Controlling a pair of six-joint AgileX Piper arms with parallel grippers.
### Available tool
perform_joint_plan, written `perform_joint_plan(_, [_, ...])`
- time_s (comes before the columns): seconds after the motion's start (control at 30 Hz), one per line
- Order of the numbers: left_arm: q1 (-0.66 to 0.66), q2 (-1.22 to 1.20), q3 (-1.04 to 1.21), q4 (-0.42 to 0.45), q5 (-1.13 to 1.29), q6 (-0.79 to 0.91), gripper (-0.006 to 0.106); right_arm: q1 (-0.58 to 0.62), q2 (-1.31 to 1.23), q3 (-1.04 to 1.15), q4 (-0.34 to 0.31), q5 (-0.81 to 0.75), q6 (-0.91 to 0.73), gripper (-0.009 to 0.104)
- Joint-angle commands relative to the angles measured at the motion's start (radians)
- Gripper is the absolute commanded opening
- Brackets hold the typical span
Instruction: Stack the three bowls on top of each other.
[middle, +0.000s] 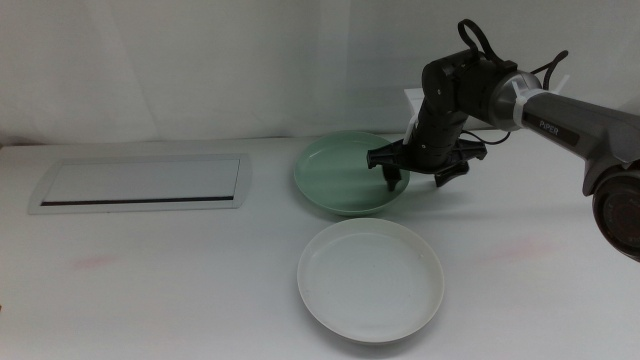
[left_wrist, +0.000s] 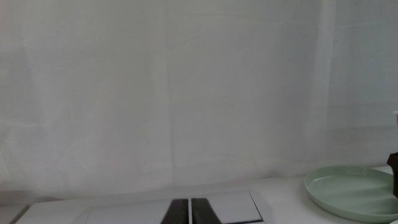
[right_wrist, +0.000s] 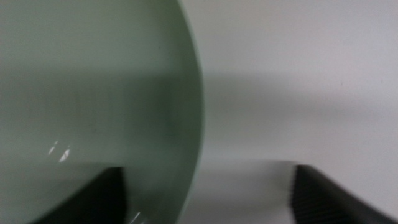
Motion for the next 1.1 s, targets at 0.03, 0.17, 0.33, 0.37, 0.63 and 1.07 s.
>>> perform_joint_plan(0.03, [0.005,-0.039,0.039,-0.004,-0.013,0.001,-0.003,-0.007,0.004,-0.011,-0.041,-0.021,0.002,0.051])
perform_joint_plan(0.17, [0.005,-0.039,0.039,-0.004,-0.008,0.001,-0.003,-0.007,0.004,-0.011,-0.114,-0.027,0.030,0.010])
perform_joint_plan(0.33, [0.005,-0.039,0.039,-0.004,0.018,0.001,-0.003,-0.007,0.004,-0.011,-0.125,-0.042,0.031,-0.002])
perform_joint_plan(0.37, [0.005,-0.039,0.039,-0.004,0.016,0.001,-0.003,-0.007,0.004,-0.011,-0.125,-0.044,0.031,-0.002])
perform_joint_plan(0.63, [0.005,-0.039,0.039,-0.004,0.016,0.001,-0.003,-0.007,0.004,-0.012,-0.114,-0.064,0.057,-0.002])
perform_joint_plan(1.07, [0.005,-0.039,0.039,-0.004,0.016,0.001,-0.003,-0.007,-0.081,-0.059,-0.095,-0.054,0.080,-0.002])
